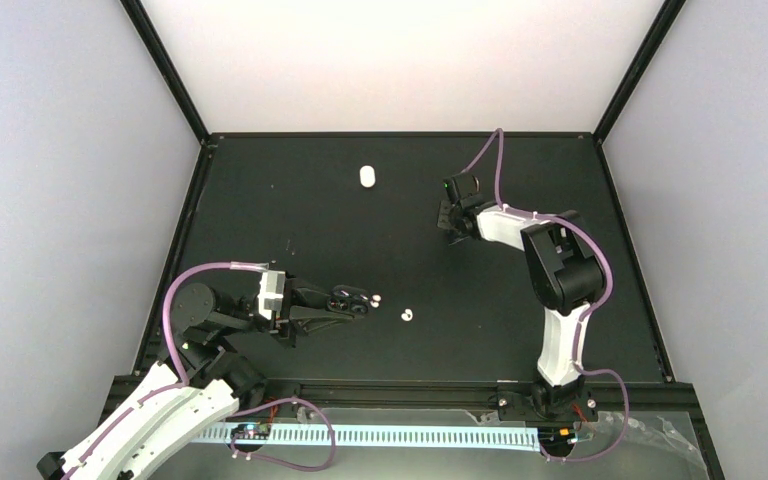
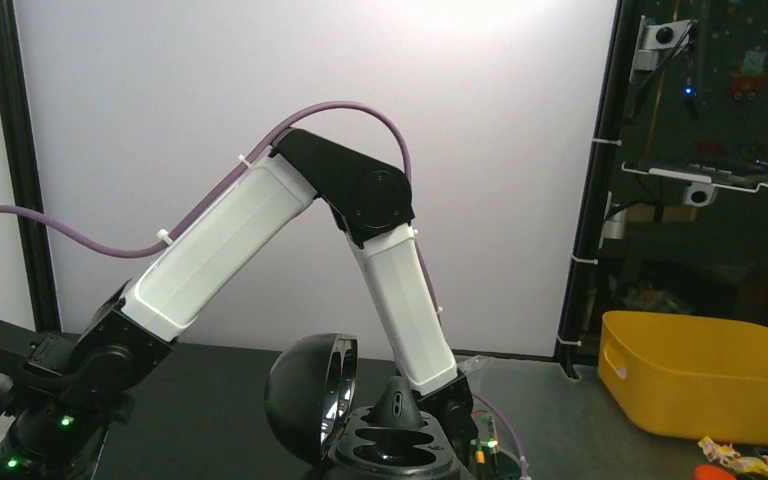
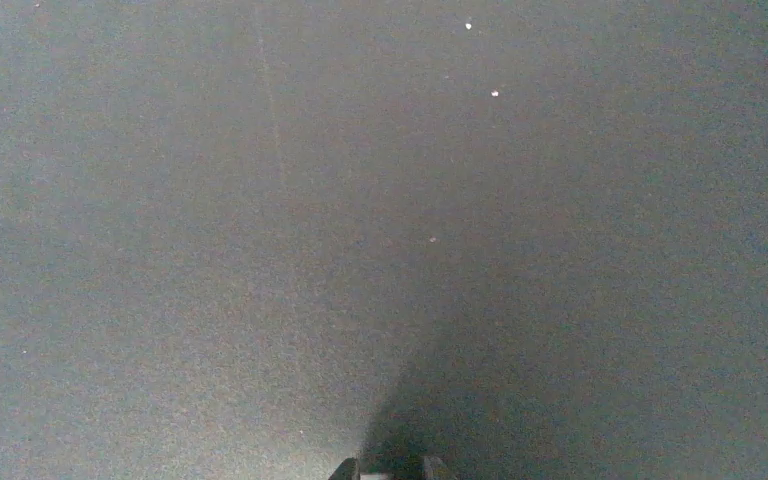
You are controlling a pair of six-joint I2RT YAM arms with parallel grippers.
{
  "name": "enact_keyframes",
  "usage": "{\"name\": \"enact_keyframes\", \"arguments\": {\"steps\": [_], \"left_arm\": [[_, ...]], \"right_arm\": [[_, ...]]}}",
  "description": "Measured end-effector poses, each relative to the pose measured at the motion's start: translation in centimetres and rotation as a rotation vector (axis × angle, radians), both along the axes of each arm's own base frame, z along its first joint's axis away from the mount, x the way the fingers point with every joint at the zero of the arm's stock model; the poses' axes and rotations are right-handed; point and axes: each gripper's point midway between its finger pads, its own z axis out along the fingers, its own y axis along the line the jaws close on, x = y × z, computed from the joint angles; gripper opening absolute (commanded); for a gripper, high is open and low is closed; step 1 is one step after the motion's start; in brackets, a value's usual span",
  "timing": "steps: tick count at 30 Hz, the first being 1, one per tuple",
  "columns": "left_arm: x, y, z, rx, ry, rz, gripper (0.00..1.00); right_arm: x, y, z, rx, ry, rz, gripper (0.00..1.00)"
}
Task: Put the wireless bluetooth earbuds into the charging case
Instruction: Pick up the earbud from the center of the board.
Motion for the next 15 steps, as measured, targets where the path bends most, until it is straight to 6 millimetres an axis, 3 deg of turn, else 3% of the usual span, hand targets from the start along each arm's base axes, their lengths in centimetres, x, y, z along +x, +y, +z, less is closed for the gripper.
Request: {"name": "enact_keyframes", "arguments": {"steps": [15], "left_arm": [[0.0,0.0,0.0,0.0,0.006,-0.002,0.02]], "right_arm": [[-1.7,-0.7,-0.1,-0.009,0.017,0.001,0.11]]}}
